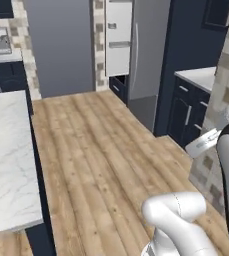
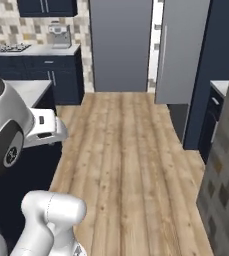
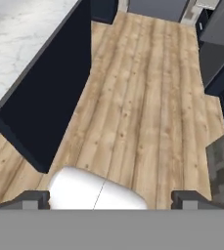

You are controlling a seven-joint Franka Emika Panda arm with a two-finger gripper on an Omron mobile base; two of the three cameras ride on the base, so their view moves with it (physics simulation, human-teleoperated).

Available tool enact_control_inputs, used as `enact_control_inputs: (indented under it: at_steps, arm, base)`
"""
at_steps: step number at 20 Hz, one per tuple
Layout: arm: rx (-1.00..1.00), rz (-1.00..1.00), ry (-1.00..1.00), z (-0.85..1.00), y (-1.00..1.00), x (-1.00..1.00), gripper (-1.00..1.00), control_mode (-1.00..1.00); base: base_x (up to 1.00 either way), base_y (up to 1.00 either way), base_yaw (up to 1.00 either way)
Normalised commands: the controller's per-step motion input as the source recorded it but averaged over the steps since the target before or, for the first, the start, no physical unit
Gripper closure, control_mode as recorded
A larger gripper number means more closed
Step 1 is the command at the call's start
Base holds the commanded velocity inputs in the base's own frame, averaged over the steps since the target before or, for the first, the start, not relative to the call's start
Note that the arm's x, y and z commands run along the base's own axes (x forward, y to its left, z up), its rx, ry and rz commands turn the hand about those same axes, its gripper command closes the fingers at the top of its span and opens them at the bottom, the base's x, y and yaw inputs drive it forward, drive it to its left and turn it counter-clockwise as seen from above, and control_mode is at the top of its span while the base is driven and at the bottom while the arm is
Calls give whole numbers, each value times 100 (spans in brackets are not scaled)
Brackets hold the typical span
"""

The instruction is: Retrieve the orange and apple from the fridge and place them into the bowl on the dining table.

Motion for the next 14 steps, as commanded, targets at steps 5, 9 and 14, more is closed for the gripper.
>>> enact_control_inputs:
  at_steps: [5,9,14]
  arm:
    - [0,0,0,0,0,0,-100,100]
    - [0,0,0,0,0,0,-100,100]
    - [0,0,0,0,0,0,-100,100]
  base:
    - [100,0,-6]
    - [100,0,-4]
    - [100,-4,-5]
